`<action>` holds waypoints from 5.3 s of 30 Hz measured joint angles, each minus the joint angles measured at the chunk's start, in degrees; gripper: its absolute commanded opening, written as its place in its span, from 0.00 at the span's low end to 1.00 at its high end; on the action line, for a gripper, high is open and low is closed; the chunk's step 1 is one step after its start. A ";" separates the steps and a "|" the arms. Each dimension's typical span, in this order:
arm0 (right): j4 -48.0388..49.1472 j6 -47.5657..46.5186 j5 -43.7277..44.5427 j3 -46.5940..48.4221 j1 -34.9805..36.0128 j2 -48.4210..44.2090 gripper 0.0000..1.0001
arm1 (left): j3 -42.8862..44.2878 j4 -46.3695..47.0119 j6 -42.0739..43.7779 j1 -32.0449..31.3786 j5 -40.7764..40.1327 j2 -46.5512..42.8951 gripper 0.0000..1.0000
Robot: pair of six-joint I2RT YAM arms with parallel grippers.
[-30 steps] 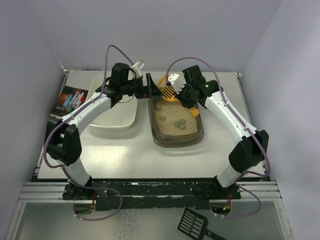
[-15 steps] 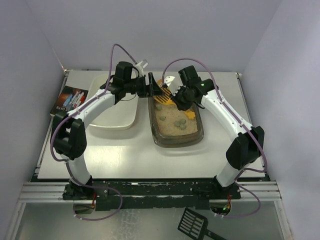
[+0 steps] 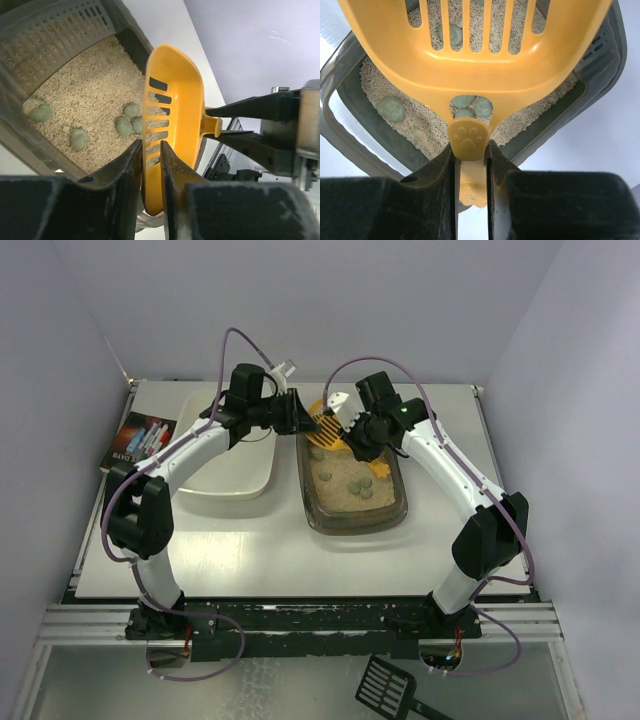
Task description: Clean the litter box
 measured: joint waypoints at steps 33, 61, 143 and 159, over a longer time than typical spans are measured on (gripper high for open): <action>1.18 9.51 -50.51 -4.83 -19.65 -2.75 0.99 | -12.07 10.73 6.12 9.70 12.13 -7.80 0.07; -0.22 10.16 -58.29 1.09 -16.61 4.11 0.46 | -12.48 15.50 1.55 6.80 13.62 -7.54 0.07; -19.96 11.08 4.02 11.82 -5.33 18.95 0.00 | -18.95 -13.09 1.68 -5.57 -30.10 -14.03 0.71; -20.68 11.52 -7.28 11.28 -5.35 22.34 0.00 | -20.41 -8.11 -3.61 -6.38 -31.54 -6.40 0.66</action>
